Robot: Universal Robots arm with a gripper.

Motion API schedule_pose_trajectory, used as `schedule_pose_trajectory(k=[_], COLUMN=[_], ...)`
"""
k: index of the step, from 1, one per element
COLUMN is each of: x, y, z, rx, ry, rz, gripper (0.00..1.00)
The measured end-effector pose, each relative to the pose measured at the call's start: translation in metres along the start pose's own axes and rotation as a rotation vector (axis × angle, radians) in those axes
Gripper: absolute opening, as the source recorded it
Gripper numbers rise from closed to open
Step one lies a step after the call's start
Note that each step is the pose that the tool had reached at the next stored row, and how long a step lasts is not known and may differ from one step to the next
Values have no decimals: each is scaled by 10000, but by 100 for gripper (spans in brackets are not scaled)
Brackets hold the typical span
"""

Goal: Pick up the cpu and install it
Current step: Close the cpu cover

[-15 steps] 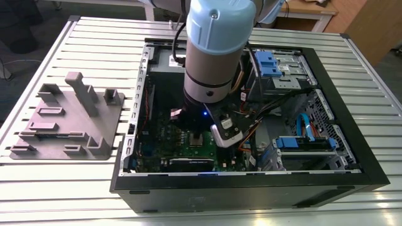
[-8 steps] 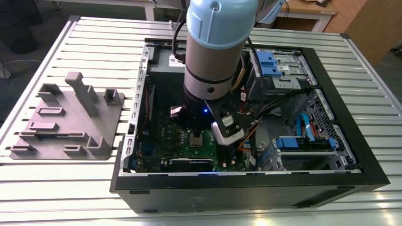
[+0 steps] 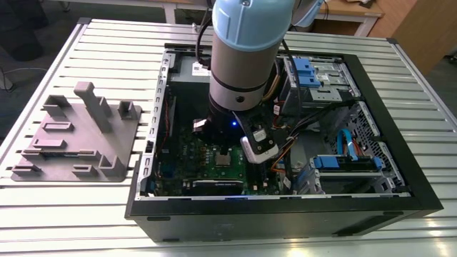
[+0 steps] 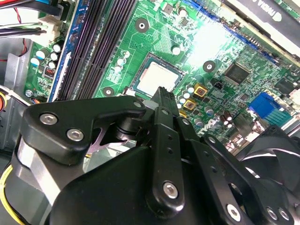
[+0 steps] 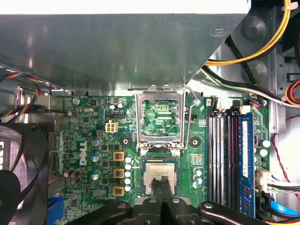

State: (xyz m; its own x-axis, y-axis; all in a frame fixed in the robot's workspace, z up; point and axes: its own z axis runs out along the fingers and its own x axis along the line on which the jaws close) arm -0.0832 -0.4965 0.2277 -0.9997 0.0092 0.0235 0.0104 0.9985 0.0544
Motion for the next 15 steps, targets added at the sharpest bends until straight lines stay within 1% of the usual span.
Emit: schedule_pose_trajectory(k=[8,11,15], x=[-10,-41,-117], y=[0,1,1], z=[-2,-2,-3], rx=[2,1,0], ry=[2,1,1], rz=[-1,0,0], gripper=[11,11,11])
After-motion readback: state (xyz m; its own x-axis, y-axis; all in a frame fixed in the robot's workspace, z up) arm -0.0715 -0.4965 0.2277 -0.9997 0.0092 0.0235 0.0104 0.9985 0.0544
